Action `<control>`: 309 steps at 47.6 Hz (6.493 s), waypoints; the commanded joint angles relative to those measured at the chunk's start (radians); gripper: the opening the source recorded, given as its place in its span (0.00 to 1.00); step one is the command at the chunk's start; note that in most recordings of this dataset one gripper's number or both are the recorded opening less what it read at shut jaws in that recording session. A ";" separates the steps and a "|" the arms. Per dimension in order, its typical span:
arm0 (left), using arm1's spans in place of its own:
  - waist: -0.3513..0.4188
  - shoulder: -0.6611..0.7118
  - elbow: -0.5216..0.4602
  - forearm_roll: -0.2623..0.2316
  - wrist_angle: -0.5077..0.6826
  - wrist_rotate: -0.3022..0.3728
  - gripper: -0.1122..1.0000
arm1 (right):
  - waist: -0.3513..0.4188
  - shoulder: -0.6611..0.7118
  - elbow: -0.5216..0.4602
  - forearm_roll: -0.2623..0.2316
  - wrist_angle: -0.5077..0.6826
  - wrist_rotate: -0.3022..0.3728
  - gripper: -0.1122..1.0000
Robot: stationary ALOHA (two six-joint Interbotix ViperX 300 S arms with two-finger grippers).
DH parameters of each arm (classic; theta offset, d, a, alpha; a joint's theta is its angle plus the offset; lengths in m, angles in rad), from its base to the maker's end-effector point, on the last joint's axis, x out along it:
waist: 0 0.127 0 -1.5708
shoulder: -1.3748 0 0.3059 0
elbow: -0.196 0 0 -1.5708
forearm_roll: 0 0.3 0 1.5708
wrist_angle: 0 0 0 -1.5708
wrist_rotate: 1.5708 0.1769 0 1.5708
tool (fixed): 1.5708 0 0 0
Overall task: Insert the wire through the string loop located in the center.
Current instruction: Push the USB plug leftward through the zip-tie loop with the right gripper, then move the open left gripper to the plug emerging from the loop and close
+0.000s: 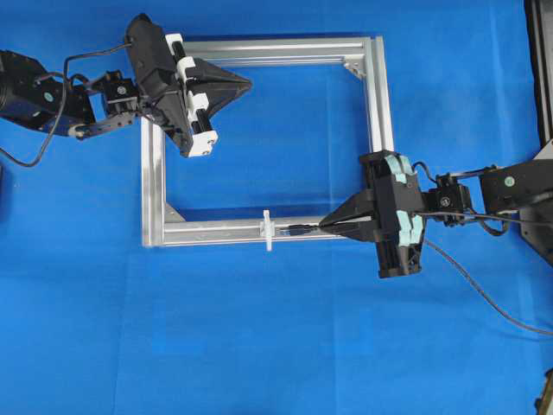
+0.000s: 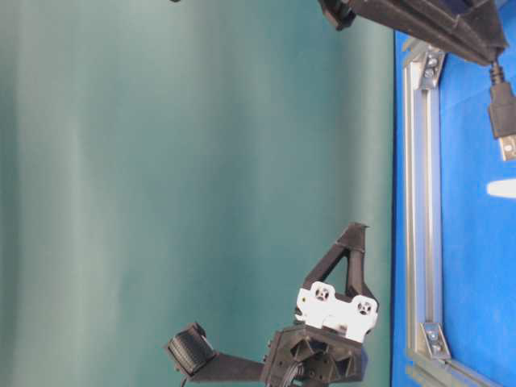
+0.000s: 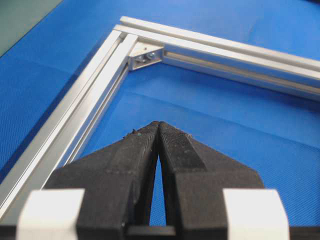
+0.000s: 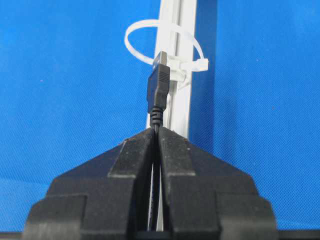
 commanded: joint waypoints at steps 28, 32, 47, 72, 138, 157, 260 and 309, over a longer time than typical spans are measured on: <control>-0.005 -0.029 -0.006 0.003 -0.005 0.000 0.10 | 0.000 -0.014 -0.012 0.002 -0.009 0.000 0.08; -0.005 -0.029 -0.006 0.003 -0.005 0.000 0.10 | 0.000 -0.014 -0.012 0.003 -0.009 0.000 0.08; -0.006 -0.029 -0.006 0.003 -0.005 0.000 0.10 | 0.000 0.009 -0.038 0.002 -0.012 0.000 0.08; -0.008 -0.031 -0.002 0.003 -0.005 0.000 0.10 | 0.000 0.149 -0.190 0.002 -0.012 0.000 0.08; -0.311 -0.052 0.023 0.002 -0.008 -0.104 0.10 | 0.000 0.173 -0.221 0.002 -0.012 -0.005 0.08; -0.373 -0.051 0.015 0.005 -0.003 -0.098 0.10 | 0.000 0.175 -0.218 0.002 -0.012 -0.006 0.08; -0.410 0.057 -0.046 0.005 0.129 -0.107 0.91 | 0.000 0.175 -0.219 0.002 -0.012 -0.008 0.08; -0.388 0.052 -0.046 0.005 0.135 -0.107 0.17 | 0.000 0.173 -0.219 -0.005 -0.008 -0.008 0.08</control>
